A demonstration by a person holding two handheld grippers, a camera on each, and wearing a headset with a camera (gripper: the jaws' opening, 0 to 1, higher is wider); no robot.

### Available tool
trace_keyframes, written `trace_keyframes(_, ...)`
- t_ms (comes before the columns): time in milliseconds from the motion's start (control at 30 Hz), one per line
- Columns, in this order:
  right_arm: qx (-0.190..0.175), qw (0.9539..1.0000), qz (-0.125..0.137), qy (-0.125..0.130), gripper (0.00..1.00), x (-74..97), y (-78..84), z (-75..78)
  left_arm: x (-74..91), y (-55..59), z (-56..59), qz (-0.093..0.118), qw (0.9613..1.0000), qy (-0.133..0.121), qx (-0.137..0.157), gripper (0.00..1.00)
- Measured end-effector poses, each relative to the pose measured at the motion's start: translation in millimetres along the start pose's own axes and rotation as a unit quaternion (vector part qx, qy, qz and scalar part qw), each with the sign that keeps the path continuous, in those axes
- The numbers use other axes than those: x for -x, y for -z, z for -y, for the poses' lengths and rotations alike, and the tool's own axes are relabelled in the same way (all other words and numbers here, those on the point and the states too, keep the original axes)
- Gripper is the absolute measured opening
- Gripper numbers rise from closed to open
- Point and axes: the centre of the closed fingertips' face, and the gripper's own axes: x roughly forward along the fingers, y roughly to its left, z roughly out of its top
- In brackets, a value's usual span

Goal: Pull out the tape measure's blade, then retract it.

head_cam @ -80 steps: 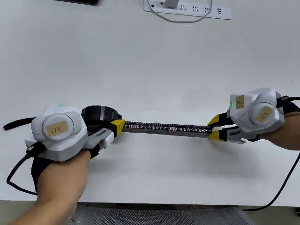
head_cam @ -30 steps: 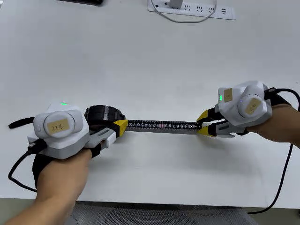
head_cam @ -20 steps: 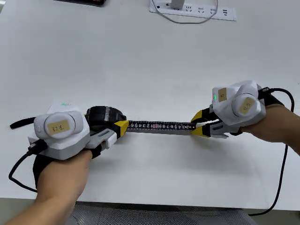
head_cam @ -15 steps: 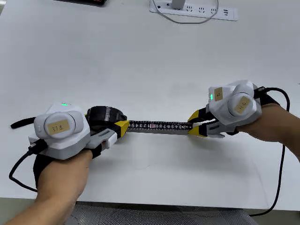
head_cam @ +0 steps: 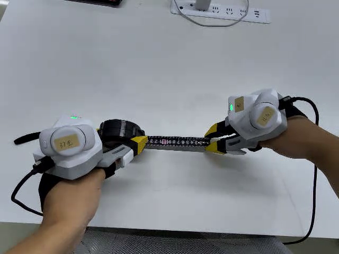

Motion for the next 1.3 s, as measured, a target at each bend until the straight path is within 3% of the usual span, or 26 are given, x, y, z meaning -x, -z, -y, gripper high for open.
trace_keyframes(1300, 0.002, 0.9993, 0.034, -0.018, 0.11, -25.0, -34.8, 0.4, 0.8, -0.2, -1.0, -0.001, 1.0000, 0.007, 0.007, 0.56)
